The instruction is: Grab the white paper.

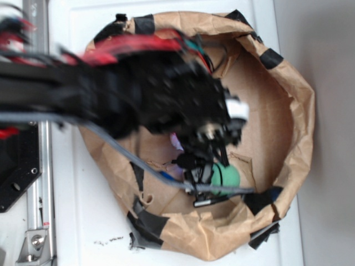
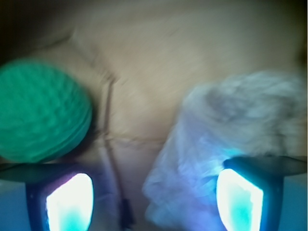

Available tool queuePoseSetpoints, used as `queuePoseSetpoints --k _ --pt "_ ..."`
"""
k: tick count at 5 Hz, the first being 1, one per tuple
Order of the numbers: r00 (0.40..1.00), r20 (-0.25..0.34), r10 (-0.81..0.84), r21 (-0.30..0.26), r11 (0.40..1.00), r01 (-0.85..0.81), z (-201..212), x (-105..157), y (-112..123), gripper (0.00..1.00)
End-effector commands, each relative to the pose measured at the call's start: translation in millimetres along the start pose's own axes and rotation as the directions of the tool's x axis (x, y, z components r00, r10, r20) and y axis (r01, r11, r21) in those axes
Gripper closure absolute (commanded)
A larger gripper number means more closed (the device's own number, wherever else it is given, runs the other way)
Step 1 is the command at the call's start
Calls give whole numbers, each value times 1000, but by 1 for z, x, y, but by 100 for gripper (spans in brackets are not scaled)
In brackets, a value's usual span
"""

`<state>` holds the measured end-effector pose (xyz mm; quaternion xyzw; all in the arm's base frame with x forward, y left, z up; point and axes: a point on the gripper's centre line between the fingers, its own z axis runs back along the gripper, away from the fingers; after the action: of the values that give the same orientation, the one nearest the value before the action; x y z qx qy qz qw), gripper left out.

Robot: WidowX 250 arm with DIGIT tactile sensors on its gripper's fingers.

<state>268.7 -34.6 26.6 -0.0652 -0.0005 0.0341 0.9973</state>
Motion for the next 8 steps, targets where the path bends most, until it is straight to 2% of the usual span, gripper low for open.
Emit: queuePoseSetpoints --k 1,2,4,5,6,7,8 --pt "990 56 -128 18 992 127 18 8 -2 100" --pt "984 95 -150 20 989 148 48 13 4 100" --pt "974 145 -173 88 983 162 119 18 5 100" --pt "977 183 -110 71 993 99 136 10 6 73" --pt "959 256 120 43 990 -135 101 8 24 0" --pt "935 218 281 31 955 -294 70 0 29 0" --pt "926 175 335 12 940 -342 43 -1 29 0"
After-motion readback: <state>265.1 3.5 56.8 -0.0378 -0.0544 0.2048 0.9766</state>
